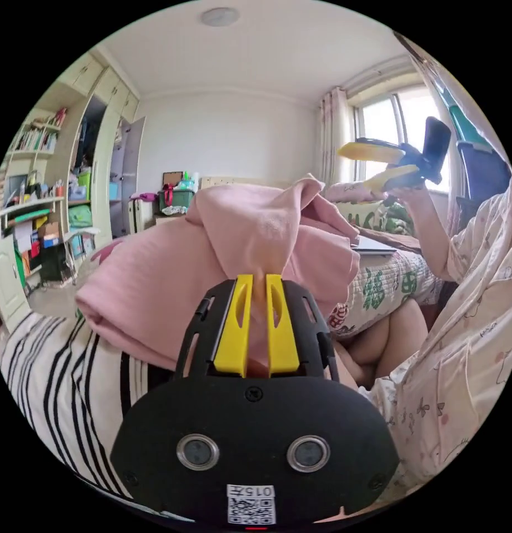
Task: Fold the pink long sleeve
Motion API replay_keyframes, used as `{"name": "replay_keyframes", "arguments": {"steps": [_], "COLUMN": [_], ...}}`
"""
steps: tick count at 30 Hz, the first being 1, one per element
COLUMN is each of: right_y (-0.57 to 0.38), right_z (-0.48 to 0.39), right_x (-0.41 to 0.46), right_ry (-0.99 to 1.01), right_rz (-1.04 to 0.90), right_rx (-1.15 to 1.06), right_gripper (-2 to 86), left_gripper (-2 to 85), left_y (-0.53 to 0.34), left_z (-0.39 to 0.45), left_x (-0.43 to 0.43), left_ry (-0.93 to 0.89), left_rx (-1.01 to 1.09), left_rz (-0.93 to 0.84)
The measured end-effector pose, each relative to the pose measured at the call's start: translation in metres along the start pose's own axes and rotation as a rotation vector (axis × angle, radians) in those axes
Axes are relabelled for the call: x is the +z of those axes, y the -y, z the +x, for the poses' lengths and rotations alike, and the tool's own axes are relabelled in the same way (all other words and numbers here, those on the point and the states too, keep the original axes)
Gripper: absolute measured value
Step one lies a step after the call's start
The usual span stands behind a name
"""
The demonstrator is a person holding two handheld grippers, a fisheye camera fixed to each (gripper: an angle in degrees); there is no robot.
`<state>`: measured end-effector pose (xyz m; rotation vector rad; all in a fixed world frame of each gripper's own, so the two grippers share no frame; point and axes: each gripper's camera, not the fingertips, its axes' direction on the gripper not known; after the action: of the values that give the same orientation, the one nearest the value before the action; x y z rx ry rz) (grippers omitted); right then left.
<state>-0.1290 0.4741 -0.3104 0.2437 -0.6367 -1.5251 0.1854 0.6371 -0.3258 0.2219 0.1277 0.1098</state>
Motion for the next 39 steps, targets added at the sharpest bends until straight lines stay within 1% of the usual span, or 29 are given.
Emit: {"name": "replay_keyframes", "arguments": {"steps": [1, 2, 4, 8, 10, 11, 12, 13, 14, 15, 16, 17, 18, 19, 20, 21, 23, 24, 25, 26, 27, 29, 31, 33, 35, 38, 39], "right_y": [0.012, 0.017, 0.033, 0.047, 0.045, 0.041, 0.029, 0.013, 0.004, -0.015, -0.035, -0.044, -0.063, -0.082, -0.090, -0.103, -0.110, -0.110, -0.107, -0.105, -0.100, -0.091, -0.080, -0.073, -0.066, -0.055, -0.051], "right_z": [0.001, 0.003, 0.029, 0.081, 0.121, 0.133, 0.160, 0.187, 0.201, 0.225, 0.247, 0.258, 0.279, 0.299, 0.308, 0.324, 0.341, 0.350, 0.359, 0.363, 0.372, 0.384, 0.399, 0.410, 0.421, 0.437, 0.443], "right_x": [0.021, 0.028, 0.043, 0.047, 0.045, 0.043, 0.036, 0.031, 0.029, 0.027, 0.027, 0.028, 0.031, 0.034, 0.036, 0.040, 0.045, 0.046, 0.045, 0.044, 0.042, 0.036, 0.030, 0.025, 0.020, 0.005, -0.006], "right_ry": [-0.045, -0.078, -0.184, -0.261, -0.326, -0.317, -0.255, -0.180, -0.159, -0.140, -0.129, -0.122, -0.096, -0.048, -0.018, 0.037, 0.081, 0.090, 0.093, 0.094, 0.098, 0.095, 0.098, 0.100, 0.101, 0.098, 0.091], "right_rz": [-0.050, -0.059, -0.061, -0.030, -0.005, 0.011, 0.062, 0.095, 0.104, 0.123, 0.131, 0.132, 0.138, 0.156, 0.167, 0.185, 0.200, 0.207, 0.214, 0.215, 0.215, 0.205, 0.190, 0.182, 0.179, 0.187, 0.203], "right_rx": [-0.029, -0.030, 0.029, 0.116, 0.225, 0.275, 0.394, 0.511, 0.575, 0.684, 0.788, 0.840, 0.939, 1.031, 1.073, 1.136, 1.181, 1.192, 1.203, 1.208, 1.209, 1.196, 1.188, 1.181, 1.181, 1.170, 1.159], "right_gripper": [14.7, 15.1, 16.2, 16.0, 10.6, 8.8, 6.6, 5.6, 5.5, 5.2, 5.2, 5.1, 5.1, 5.1, 5.1, 5.1, 5.1, 5.1, 5.1, 5.2, 5.2, 5.2, 5.2, 5.2, 5.2, 5.1, 5.1], "left_gripper": [3.0, 2.8, 2.3, 2.6, 3.3, 3.6, 4.5, 5.8, 6.7, 8.7, 9.7, 10.2, 11.5, 13.0, 13.8, 15.0, 15.9, 16.0, 15.7, 15.6, 15.3, 14.8, 13.9, 13.4, 11.5, 6.3, 4.5], "left_y": [0.019, 0.031, 0.086, 0.165, 0.200, 0.205, 0.210, 0.207, 0.203, 0.190, 0.174, 0.164, 0.143, 0.120, 0.108, 0.084, 0.057, 0.047, 0.038, 0.033, 0.023, 0.009, -0.013, -0.021, -0.020, -0.002, 0.010], "left_z": [0.005, 0.008, 0.022, 0.037, 0.046, 0.046, 0.045, 0.043, 0.042, 0.044, 0.050, 0.054, 0.063, 0.070, 0.074, 0.082, 0.102, 0.116, 0.130, 0.136, 0.145, 0.154, 0.172, 0.176, 0.166, 0.139, 0.122], "left_x": [-0.012, -0.019, -0.038, -0.041, -0.032, -0.031, -0.032, -0.036, -0.040, -0.047, -0.051, -0.051, -0.051, -0.048, -0.048, -0.048, -0.051, -0.053, -0.051, -0.049, -0.046, -0.043, -0.038, -0.039, -0.046, -0.068, -0.085], "left_ry": [-0.024, -0.032, -0.028, -0.098, -0.141, -0.148, -0.155, -0.171, -0.181, -0.185, -0.167, -0.158, -0.173, -0.247, -0.276, -0.265, -0.154, -0.035, 0.081, 0.135, 0.238, 0.278, 0.391, 0.437, 0.454, 0.362, 0.319], "left_rx": [0.039, 0.064, 0.167, 0.264, 0.296, 0.287, 0.257, 0.221, 0.203, 0.189, 0.196, 0.209, 0.240, 0.261, 0.256, 0.225, 0.238, 0.266, 0.322, 0.362, 0.421, 0.478, 0.625, 0.679, 0.650, 0.556, 0.486], "left_rz": [0.059, 0.090, 0.182, 0.227, 0.207, 0.207, 0.214, 0.231, 0.244, 0.243, 0.200, 0.168, 0.082, -0.015, -0.049, -0.080, -0.106, -0.114, -0.124, -0.140, -0.162, -0.166, -0.156, -0.170, -0.158, -0.128, -0.072]}}
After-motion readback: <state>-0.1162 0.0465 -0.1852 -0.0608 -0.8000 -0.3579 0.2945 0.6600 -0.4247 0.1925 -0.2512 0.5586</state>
